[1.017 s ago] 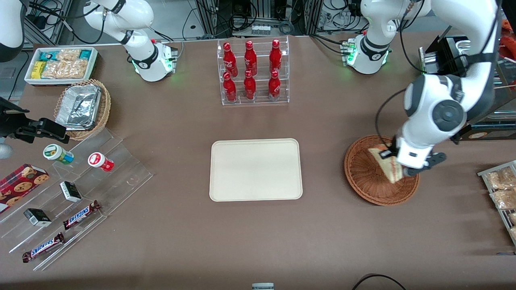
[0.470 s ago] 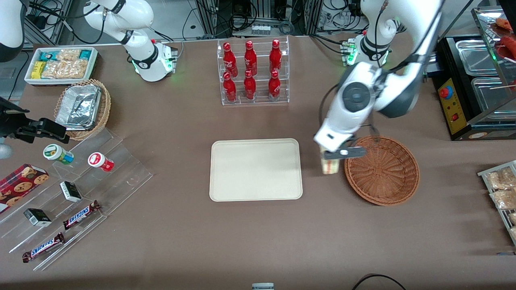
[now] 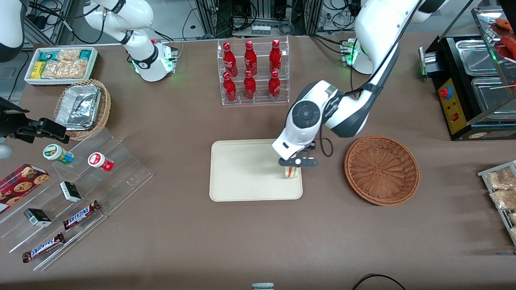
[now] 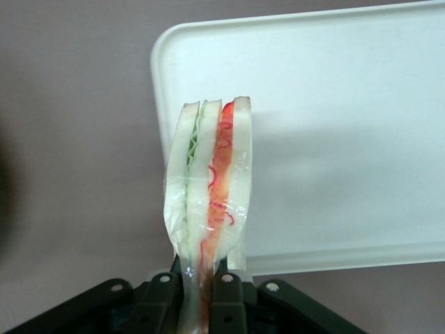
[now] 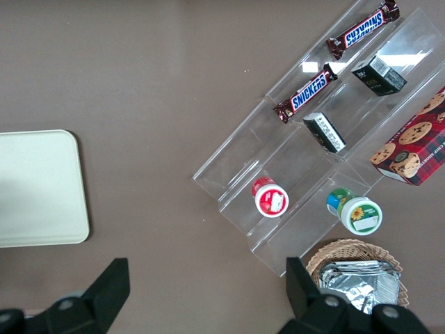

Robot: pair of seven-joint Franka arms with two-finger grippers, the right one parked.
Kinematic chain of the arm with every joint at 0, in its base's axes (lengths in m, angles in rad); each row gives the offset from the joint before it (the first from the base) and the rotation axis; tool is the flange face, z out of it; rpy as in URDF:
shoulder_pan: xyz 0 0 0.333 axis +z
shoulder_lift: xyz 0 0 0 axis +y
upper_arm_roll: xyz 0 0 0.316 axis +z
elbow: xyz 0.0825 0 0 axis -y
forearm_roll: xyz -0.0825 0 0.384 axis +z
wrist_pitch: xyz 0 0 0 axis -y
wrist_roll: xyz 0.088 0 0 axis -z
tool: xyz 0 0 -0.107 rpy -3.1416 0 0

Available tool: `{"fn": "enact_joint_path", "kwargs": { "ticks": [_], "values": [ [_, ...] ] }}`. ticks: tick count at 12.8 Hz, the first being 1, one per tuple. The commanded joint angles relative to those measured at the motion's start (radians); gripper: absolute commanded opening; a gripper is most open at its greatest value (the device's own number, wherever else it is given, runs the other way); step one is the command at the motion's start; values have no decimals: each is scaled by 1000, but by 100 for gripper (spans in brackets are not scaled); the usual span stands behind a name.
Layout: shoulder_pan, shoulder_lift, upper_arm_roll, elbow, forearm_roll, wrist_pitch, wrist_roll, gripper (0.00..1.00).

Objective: Place sandwich from basket to tray
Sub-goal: 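Lift the sandwich and carry it with the left gripper over the tray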

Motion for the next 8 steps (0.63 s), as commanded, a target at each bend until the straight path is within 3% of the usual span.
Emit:
{"fn": "enact_joint_path", "kwargs": {
  "ticks": [1,4,6,8],
  "values": [
    [-53,100,14,141,23,-26,-45,0],
    [-70,156,19,197,23,-24,-58,0],
    [-85,208,19,248,91,-24,-100,0],
    [-86,233,19,265,110,-23,-119,0]
  ]
}}
